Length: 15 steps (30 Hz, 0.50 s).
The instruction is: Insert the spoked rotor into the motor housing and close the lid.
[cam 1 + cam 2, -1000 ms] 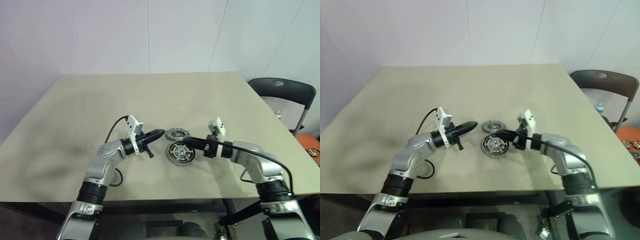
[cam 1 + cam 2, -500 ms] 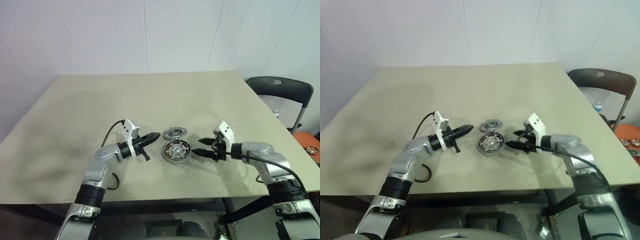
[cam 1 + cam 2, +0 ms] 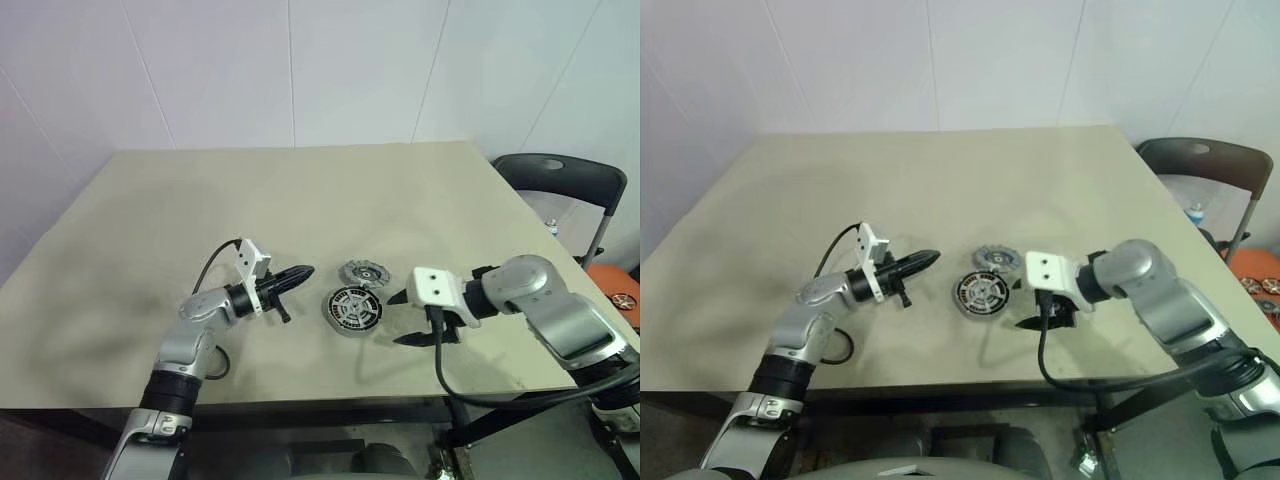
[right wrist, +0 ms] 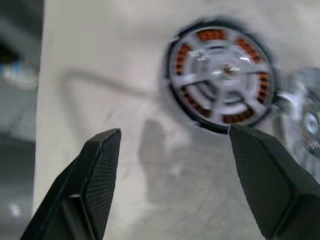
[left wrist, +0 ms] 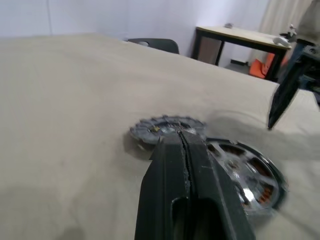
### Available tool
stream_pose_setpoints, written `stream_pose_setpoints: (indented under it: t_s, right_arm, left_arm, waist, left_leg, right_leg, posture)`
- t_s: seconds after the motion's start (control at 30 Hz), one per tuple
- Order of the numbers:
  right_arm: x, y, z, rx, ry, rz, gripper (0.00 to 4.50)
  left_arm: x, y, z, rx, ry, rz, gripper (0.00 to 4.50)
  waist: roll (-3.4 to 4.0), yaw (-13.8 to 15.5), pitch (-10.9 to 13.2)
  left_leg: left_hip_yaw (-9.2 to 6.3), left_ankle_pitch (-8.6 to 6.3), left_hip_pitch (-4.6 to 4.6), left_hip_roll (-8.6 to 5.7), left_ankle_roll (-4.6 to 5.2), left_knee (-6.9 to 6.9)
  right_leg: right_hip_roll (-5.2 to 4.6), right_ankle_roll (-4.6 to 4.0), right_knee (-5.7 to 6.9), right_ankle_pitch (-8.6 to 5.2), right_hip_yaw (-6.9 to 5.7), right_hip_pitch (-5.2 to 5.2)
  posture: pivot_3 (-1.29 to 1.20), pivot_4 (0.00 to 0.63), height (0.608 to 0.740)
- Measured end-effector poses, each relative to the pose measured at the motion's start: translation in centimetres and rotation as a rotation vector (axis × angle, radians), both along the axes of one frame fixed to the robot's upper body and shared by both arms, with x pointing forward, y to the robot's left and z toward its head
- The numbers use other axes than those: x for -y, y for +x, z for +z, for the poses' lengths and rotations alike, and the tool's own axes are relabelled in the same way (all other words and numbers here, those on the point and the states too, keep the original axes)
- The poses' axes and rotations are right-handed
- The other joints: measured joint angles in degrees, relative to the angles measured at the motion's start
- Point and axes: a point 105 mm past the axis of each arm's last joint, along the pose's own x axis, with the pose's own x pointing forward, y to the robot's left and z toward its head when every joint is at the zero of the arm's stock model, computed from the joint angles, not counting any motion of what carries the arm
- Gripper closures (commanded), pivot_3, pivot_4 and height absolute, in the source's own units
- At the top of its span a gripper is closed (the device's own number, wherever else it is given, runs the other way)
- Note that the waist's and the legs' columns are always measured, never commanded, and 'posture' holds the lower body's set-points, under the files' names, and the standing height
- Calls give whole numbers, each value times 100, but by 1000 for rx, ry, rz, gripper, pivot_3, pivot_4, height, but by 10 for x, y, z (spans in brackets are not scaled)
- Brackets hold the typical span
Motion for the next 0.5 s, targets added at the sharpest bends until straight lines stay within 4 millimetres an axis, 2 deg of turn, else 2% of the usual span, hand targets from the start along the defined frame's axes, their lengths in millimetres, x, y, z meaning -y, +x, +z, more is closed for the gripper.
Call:
stream_pose_setpoints:
  t_s: [0.1, 0.17, 0.27, 0.4, 0.5]
  right_arm:
    - [-14, 7, 0, 105, -41, 78, 915]
    - [-22, 10, -9, 136, -65, 114, 915]
    - [-21, 11, -24, 140, -110, 130, 915]
    - [-21, 15, -27, 172, -115, 144, 915]
    - [-12, 23, -32, 189, -144, 111, 1576]
  left_arm:
    - [-13, 0, 1, 14, 31, 15, 4500]
    - [-21, 1, 2, 22, 42, 39, 4500]
    - [-28, 1, 1, 20, 45, 62, 4500]
    - [-30, 2, 2, 20, 44, 75, 4500]
    - [-31, 2, 2, 27, 44, 84, 4500]
  waist:
    - [-1, 6, 0]
    - [-4, 13, -2]
    - [-5, 28, -1]
    - [-7, 7, -3]
    - [-7, 7, -3]
  left_leg:
    - [0, 0, 2, -1, 0, 4]
    - [0, 0, 1, -4, 0, 5]
    - [0, 0, -6, -13, 1, 5]
    - [0, 0, 3, -9, 0, 3]
    - [-1, 2, 11, -7, -3, 6]
  right_leg:
    - [0, -1, 0, 0, 0, 4]
    - [-2, -1, -2, 0, 0, 4]
    - [-10, 0, -3, 1, 1, 0]
    - [-7, -2, 0, 1, 2, 4]
    - [-5, -6, 4, -2, 1, 11]
  posture:
    - [0, 0, 740]
    - [0, 0, 740]
    - [0, 0, 740]
    - [0, 0, 740]
    - [0, 0, 740]
